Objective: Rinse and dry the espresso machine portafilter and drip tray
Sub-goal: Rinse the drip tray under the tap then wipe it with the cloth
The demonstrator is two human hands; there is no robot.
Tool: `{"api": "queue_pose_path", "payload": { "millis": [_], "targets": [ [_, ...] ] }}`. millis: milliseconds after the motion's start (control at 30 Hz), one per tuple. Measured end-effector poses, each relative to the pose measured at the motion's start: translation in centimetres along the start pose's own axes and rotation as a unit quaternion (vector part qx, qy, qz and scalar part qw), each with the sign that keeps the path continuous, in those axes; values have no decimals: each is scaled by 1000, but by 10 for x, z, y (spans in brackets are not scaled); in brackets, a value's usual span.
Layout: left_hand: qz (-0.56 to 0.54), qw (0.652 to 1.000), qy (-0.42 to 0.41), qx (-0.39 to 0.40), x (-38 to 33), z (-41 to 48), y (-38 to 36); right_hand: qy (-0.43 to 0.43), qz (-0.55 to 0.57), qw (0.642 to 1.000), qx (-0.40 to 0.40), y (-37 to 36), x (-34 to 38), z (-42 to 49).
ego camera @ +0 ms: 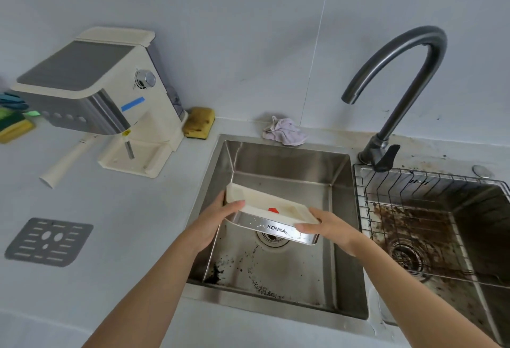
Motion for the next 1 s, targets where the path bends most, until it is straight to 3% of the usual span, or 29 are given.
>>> {"api": "queue_pose_path", "payload": {
  "millis": [200, 500, 700, 1000],
  "targets": [
    [100, 995, 15, 0, 17, -5, 11, -4, -11, 1000, -26, -6, 2, -5],
    [161, 986, -52, 6, 14, -12, 66, 55, -6, 990, -133, -39, 43, -2],
    [240, 965, -100, 28, 36, -35, 156, 98, -69, 970, -213, -127, 73, 13],
    [336, 931, -131, 44, 88, -93, 272, 99, -71, 961, -249, -279, 65, 42]
  ]
}}
Point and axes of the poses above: each hand's wrist, its own z-axis towards the middle knuckle, its own y-axis out of the back of the hand, x = y × z, the point moved 10 cm from there along z, towards the middle knuckle, and after that the axes turned 10 degrees about z, right-handed, at the moved point
